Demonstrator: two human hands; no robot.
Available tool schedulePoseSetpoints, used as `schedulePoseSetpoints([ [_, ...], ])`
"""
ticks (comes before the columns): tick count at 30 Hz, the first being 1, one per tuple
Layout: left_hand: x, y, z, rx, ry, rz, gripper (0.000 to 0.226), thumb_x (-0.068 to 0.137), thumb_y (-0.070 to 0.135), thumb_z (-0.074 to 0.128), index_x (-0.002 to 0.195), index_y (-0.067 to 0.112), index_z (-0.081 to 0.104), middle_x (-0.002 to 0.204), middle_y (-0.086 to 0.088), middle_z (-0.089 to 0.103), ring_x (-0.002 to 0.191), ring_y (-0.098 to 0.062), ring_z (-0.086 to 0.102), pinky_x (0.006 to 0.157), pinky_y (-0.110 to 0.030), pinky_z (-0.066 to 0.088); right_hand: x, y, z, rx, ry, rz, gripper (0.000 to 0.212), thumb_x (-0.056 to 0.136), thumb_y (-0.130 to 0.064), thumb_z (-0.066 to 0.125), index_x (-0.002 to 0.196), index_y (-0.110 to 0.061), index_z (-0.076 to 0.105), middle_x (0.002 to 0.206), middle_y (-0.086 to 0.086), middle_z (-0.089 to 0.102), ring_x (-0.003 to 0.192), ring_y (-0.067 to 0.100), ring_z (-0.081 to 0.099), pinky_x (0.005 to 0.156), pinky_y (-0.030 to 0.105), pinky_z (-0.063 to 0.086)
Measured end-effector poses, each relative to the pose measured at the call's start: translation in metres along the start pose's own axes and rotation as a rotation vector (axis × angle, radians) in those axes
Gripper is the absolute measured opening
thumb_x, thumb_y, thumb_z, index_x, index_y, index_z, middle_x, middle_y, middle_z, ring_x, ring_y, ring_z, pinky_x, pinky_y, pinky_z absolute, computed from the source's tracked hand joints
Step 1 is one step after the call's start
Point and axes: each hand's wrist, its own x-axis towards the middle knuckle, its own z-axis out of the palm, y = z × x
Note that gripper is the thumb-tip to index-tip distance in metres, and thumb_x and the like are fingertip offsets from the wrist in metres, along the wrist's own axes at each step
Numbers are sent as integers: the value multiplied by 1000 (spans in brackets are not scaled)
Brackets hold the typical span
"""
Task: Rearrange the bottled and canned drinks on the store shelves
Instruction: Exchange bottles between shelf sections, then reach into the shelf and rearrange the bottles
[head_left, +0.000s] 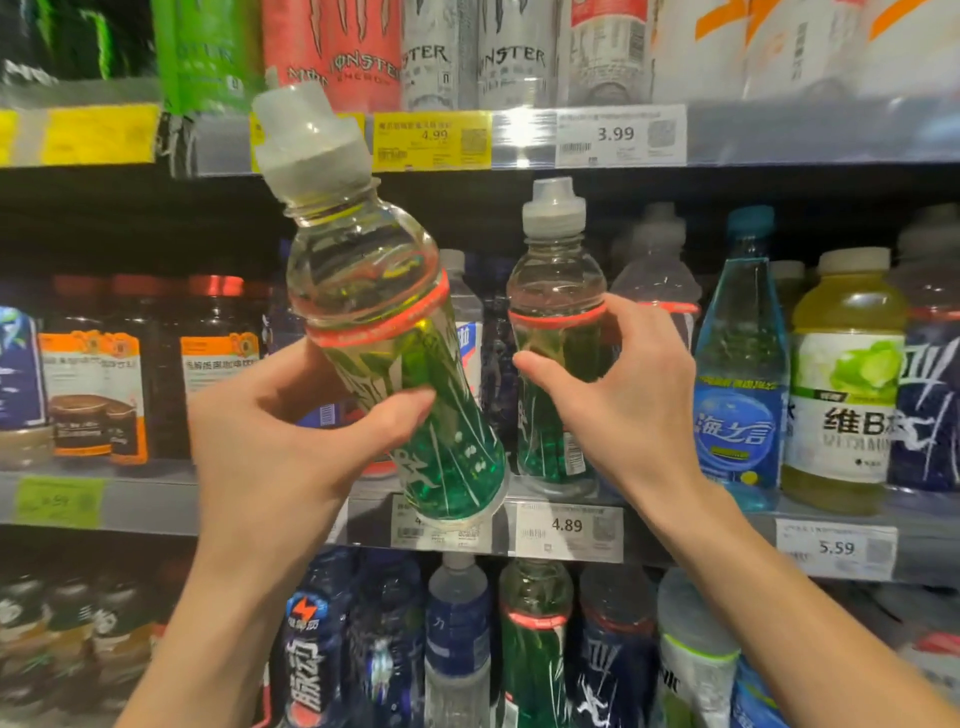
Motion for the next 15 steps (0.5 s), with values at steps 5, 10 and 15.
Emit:
schedulePoseSetpoints([
  [5, -2, -5, 2, 28, -25, 16, 40, 56, 22, 92, 92, 25, 77, 88, 11, 78, 83, -9, 75, 76, -20, 58, 3, -3, -1, -82, 43, -35, 99, 71, -46, 88, 149, -18, 34, 102, -1, 69, 94, 19, 65, 85, 31, 49],
  [10, -2, -10, 3, -4, -14, -11, 32, 58, 37, 85, 90, 36, 80, 87, 11, 78, 79, -8, 74, 75, -23, 59, 2, -3, 3, -308, 36, -121, 83, 76, -50, 83, 140, -12, 48, 123, 9, 63, 114, 31, 58, 80, 41, 52],
  [15, -2, -12, 6, -2, -18, -24, 30, 56, 35, 91, 83, 36, 80, 83, 12, 78, 74, -4, 72, 69, -19, 57, 10, -7, 6, -483, 1, -95, 67, 81, -55, 77, 125, -10, 55, 120, 7, 49, 108, 29, 54, 64, 34, 36],
])
